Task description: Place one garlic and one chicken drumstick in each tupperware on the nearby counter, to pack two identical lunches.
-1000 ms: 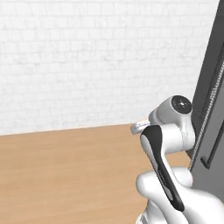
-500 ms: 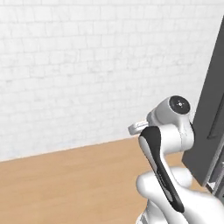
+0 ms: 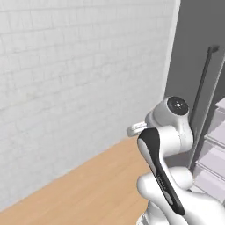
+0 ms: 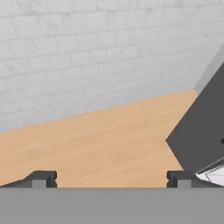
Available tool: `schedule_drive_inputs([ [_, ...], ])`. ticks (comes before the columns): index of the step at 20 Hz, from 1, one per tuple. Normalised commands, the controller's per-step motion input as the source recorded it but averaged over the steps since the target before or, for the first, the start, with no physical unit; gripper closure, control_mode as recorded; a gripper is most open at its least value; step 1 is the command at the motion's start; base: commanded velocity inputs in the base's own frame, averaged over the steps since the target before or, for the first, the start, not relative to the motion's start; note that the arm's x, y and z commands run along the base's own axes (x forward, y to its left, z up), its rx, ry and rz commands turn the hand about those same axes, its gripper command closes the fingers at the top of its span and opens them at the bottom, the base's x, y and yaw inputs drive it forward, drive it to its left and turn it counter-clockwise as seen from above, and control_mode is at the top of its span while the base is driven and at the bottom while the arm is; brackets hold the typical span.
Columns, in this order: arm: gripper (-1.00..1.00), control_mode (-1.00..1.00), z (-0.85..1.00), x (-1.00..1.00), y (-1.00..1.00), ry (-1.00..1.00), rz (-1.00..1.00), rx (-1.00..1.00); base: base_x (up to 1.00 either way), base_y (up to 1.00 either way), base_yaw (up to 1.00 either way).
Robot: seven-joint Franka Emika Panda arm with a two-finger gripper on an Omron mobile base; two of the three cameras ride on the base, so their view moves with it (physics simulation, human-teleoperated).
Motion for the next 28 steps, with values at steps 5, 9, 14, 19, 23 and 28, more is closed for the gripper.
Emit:
schedule_drive_inputs([
  [5,-1.0,1.0,0.0,0.0,0.0,0.0,0.0,0.0,0.41,0.53,-0.85],
  [9,-1.0,1.0,0.0,0.0,0.0,0.0,0.0,0.0,0.34,0.54,-0.87],
  [14,-1.0,1.0,0.0,0.0,0.0,0.0,0.0,0.0,0.58,0.68,-0.82],
  [19,-1.0,1.0,0.0,0.0,0.0,0.0,0.0,0.0,0.67,0.47,-0.75],
  [23,-1.0,1.0,0.0,0.0,0.0,0.0,0.0,0.0,0.0,-0.21,-0.52],
  [28,-1.0,1.0,0.0,0.0,0.0,0.0,0.0,0.0,0.07,-0.18,-0.07],
])
